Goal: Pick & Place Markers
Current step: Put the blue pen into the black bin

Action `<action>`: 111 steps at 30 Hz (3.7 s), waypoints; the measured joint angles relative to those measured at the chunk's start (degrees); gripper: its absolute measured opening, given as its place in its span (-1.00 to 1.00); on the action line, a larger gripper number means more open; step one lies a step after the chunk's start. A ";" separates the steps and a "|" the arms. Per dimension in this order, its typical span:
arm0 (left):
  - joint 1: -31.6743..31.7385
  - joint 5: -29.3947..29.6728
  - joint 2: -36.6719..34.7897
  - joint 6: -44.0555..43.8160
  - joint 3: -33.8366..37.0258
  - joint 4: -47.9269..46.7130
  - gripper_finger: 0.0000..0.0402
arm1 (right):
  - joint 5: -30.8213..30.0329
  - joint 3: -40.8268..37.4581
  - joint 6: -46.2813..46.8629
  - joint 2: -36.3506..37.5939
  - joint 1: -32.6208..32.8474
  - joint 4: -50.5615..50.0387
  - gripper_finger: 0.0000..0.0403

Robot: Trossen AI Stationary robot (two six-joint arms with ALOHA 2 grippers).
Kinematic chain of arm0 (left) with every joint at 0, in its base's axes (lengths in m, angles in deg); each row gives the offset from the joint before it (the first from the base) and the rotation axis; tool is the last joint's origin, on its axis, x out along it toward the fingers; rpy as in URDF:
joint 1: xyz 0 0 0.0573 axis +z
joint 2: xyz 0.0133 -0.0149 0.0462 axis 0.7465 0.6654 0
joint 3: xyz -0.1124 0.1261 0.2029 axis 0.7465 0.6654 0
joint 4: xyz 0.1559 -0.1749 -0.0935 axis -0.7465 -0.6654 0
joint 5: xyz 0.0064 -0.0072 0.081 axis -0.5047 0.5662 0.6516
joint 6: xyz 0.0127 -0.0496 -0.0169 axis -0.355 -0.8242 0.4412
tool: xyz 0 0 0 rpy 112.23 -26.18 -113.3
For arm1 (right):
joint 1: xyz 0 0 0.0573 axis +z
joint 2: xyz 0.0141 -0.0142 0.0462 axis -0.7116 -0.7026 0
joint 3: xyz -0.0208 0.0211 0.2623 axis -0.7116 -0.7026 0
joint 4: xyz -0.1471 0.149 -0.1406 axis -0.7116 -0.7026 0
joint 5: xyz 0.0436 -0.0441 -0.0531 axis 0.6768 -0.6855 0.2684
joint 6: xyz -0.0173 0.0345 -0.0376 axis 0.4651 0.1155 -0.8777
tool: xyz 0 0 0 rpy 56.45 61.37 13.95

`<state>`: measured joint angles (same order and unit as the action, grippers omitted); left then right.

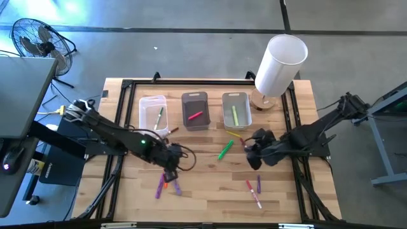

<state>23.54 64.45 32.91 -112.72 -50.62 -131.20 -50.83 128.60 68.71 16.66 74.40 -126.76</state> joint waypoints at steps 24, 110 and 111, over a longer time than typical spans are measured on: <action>-0.40 -0.43 -27.19 2.21 18.21 -0.68 -1.00 | 28.41 13.46 47.38 -29.46 9.33 -19.77 -1.00; -0.38 -2.99 -27.01 6.21 18.12 -1.28 -1.00 | 29.45 15.71 48.89 -38.94 9.58 -21.51 -0.88; -0.38 -2.59 -27.01 6.20 18.12 -1.97 -1.00 | 29.08 16.64 48.86 -38.01 9.43 -22.91 -0.88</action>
<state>23.16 61.86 5.90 -106.53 -32.50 -133.17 -21.75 145.25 117.57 -21.34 83.84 -149.67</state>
